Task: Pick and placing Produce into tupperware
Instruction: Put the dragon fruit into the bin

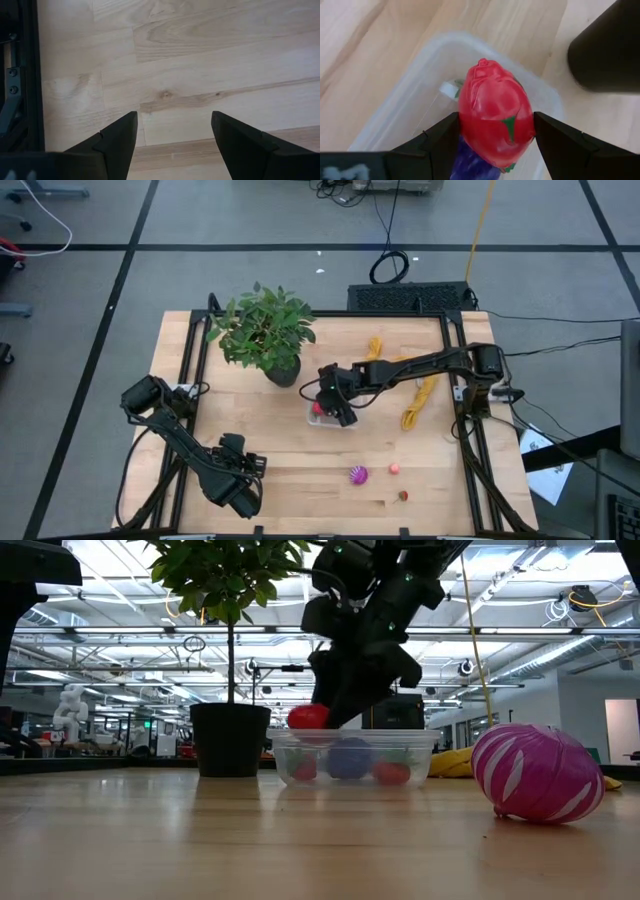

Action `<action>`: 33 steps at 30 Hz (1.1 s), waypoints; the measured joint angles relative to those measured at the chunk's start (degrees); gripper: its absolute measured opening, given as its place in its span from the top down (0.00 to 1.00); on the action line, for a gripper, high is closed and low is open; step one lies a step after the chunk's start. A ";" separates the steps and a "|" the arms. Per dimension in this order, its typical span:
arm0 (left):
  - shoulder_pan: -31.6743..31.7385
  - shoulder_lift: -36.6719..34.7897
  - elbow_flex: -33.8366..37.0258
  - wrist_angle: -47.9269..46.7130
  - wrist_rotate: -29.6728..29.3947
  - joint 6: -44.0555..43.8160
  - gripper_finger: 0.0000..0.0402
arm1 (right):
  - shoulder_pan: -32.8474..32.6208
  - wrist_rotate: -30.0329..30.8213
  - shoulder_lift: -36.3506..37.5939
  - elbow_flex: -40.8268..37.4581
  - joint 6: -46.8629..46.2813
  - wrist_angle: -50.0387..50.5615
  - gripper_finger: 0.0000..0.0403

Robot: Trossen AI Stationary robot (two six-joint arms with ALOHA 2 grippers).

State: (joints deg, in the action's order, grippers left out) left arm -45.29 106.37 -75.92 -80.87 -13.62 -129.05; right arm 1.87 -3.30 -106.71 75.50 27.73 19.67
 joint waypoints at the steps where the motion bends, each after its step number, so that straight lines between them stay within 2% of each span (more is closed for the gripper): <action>1: -0.01 0.00 0.00 0.01 -0.01 0.00 0.36 | 0.00 -0.01 -0.14 0.00 0.00 0.36 0.41; 8: 0.00 0.00 0.00 0.16 0.00 0.02 0.36 | -0.02 0.10 -2.57 -0.10 0.82 -0.34 0.41; 28: 0.00 0.00 0.00 0.06 -0.01 0.37 0.36 | -0.01 0.44 -2.58 0.02 1.97 0.12 0.41; 33: 0.00 0.00 0.00 0.06 -0.01 0.35 0.36 | -0.02 0.83 -2.58 0.02 3.19 0.02 0.38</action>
State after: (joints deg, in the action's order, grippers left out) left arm -45.29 106.37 -75.92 -80.82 -13.63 -128.70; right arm 1.85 -2.47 -109.30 75.53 30.92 19.69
